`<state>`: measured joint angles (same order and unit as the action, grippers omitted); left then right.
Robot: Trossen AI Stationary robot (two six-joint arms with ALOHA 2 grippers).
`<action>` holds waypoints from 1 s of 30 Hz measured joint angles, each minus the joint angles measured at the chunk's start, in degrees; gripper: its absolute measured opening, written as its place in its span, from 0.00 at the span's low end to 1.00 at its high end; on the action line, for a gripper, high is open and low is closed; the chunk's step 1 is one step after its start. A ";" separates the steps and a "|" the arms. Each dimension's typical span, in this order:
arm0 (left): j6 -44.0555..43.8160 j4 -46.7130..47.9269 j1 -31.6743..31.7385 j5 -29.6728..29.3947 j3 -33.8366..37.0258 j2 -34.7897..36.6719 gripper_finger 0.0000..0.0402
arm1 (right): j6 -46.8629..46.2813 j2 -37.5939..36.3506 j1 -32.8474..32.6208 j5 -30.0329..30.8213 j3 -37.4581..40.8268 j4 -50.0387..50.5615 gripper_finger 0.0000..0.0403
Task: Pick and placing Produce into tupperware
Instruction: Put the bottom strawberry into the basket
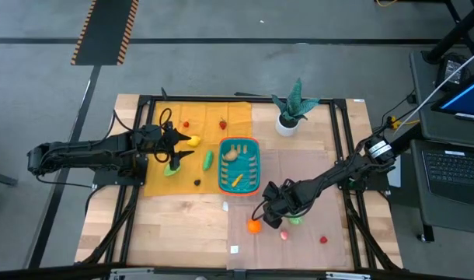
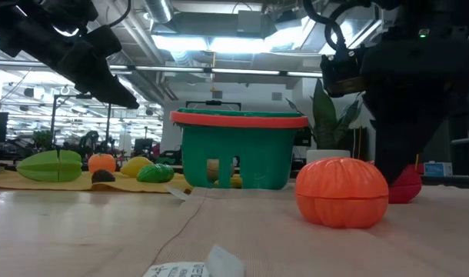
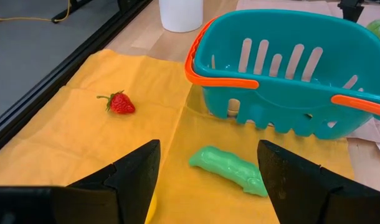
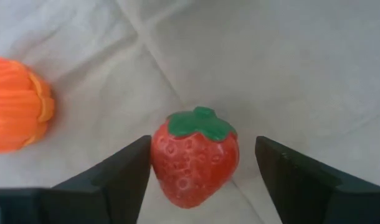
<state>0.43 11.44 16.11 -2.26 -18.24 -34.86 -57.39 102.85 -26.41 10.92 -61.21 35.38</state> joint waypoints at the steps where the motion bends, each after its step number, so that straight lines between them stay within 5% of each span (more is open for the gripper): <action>1: 0.00 -0.02 -0.01 -0.01 0.00 -0.01 0.65 | 0.00 0.12 0.00 0.00 -0.02 0.00 0.67; 12: 0.02 0.11 0.01 0.00 0.00 -0.01 0.65 | 0.43 0.28 0.02 0.28 -0.04 0.04 0.48; 20: 0.02 0.11 0.00 0.00 0.00 -0.01 0.65 | 0.50 0.28 0.02 0.17 -0.09 0.02 0.52; 30: 0.02 0.11 0.01 -0.01 0.00 0.00 0.65 | 0.57 0.28 0.00 0.13 -0.09 -0.44 0.47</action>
<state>0.45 11.55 16.12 -2.27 -18.24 -34.86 -56.82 103.13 -26.41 11.05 -61.30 34.94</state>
